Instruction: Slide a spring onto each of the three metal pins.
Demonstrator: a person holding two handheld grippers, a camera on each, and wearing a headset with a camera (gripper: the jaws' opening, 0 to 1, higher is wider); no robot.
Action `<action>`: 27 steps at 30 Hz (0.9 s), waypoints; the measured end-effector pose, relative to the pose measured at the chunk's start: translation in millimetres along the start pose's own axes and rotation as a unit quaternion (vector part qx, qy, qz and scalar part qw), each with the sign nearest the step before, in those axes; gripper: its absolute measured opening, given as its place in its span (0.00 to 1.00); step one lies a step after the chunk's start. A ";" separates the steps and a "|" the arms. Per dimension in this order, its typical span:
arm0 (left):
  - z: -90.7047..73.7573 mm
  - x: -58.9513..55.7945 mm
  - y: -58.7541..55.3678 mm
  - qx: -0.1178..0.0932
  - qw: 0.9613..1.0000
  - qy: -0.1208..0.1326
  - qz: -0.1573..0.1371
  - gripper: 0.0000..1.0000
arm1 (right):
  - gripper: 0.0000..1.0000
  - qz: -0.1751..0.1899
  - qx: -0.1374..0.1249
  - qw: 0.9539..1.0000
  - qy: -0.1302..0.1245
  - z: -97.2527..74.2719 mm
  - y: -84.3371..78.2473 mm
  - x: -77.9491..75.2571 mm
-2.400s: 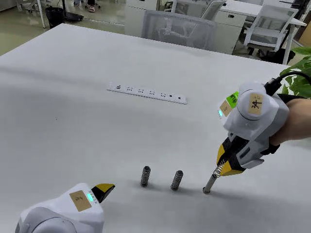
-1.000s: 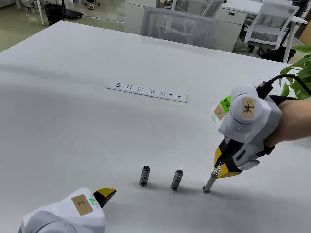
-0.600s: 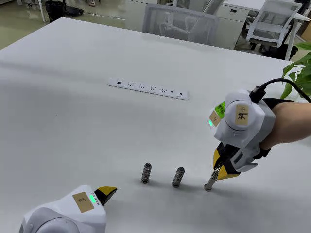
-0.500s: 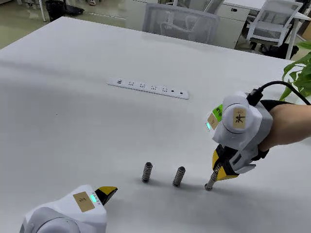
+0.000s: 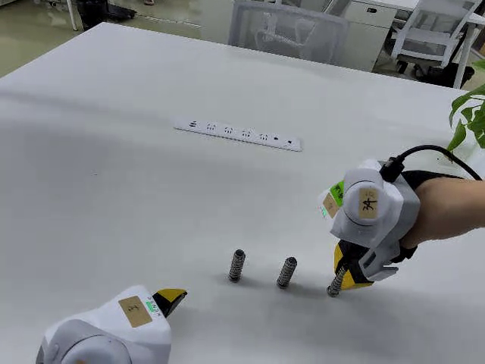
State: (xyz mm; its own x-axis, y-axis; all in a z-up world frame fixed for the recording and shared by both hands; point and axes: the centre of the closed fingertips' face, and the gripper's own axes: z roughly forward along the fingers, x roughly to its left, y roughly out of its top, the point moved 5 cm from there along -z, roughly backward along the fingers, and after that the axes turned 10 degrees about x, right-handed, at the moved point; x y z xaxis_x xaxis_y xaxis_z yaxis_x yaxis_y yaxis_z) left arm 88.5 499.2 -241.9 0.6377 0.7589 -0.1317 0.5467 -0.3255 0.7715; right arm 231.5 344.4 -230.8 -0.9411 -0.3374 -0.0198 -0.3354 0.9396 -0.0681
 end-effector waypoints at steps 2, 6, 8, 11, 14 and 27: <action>0.0 0.0 -0.2 0.000 1.000 0.000 0.000 1.00 | 0.13 0.003 -0.001 1.000 0.000 1.8 -0.3 -0.4; -0.2 -0.3 -0.5 0.000 1.000 -0.001 0.000 1.00 | 0.13 0.002 0.001 1.000 0.002 4.5 0.0 0.4; 0.0 -0.2 -1.3 0.001 1.000 -0.001 0.000 1.00 | 0.13 0.003 -0.002 1.000 0.001 5.5 0.9 0.4; 0.1 -0.8 -2.0 0.001 1.000 -0.001 -0.002 1.00 | 0.13 0.003 -0.001 1.000 0.001 7.4 0.8 0.9; 0.3 -2.6 -3.1 0.002 1.000 -0.003 -0.001 1.00 | 0.14 0.005 -0.004 1.000 -0.001 7.9 0.7 1.1; -2.0 -1.1 -3.1 0.005 1.000 -0.001 -0.001 1.00 | 0.62 0.044 -0.070 0.996 -0.020 6.9 0.7 11.4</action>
State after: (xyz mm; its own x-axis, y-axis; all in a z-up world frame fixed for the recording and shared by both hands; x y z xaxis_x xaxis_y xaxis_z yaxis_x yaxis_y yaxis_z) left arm 85.0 500.5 -242.9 0.6381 0.7582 -0.1336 0.5528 -0.3304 0.7650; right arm 220.8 340.8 -237.9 -0.9658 -0.2523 -0.0599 -0.2564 0.9636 0.0760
